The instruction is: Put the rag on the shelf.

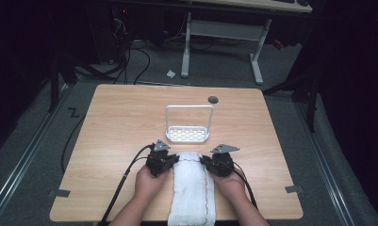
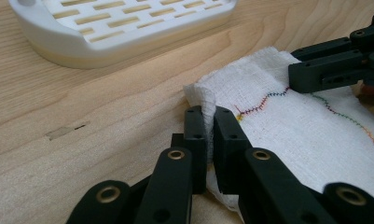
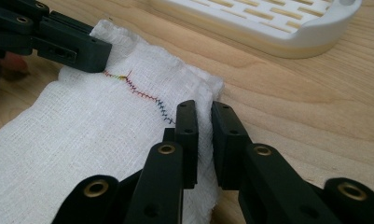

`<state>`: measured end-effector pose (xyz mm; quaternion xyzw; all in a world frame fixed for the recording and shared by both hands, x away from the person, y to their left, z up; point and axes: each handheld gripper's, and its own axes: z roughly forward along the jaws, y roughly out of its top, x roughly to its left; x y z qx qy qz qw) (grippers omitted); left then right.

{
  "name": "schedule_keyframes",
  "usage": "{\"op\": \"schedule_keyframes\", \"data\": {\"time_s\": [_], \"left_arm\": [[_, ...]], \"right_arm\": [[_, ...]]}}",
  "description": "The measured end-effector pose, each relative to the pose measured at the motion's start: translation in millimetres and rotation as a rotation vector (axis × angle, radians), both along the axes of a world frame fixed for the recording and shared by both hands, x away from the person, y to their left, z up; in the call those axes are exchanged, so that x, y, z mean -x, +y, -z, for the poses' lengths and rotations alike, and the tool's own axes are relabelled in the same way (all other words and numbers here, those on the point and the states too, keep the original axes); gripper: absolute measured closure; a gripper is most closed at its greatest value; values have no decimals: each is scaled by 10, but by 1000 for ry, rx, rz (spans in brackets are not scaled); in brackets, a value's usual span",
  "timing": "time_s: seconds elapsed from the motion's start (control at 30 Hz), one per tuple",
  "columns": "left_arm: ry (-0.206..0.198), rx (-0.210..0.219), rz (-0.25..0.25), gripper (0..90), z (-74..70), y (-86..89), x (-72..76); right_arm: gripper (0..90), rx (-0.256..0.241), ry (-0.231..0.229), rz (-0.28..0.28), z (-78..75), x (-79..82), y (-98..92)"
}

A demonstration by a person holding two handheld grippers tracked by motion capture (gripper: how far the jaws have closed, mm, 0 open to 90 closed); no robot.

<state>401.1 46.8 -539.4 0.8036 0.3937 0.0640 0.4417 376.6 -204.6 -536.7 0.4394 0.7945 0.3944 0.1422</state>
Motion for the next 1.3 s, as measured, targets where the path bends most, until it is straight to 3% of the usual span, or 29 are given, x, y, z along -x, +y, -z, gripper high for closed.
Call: {"op": "schedule_keyframes", "data": {"time_s": [0.1,0.27,0.4,0.57,0.7,0.93,1.07,1.3], "left_arm": [[-2,9,2,853,-1,13,3],[-41,20,13,858,-20,22,53],[-33,58,9,860,-44,71,40],[-68,85,3,861,-133,100,90],[-112,116,-5,861,-264,109,142],[-173,167,-8,862,-502,123,162],[-222,192,-8,862,-668,120,189],[-303,220,-17,862,-981,167,220]], "right_arm": [[824,6,-5,0,-2,5,4],[825,1,-20,-3,-24,24,2],[825,-45,-44,-2,-127,74,-30],[825,-53,-91,-15,-235,136,-26],[825,-70,-125,-9,-343,186,-40],[825,-85,-227,7,-576,259,-47],[825,-89,-247,14,-684,254,-57],[825,-131,-335,22,-990,262,-60]]}}
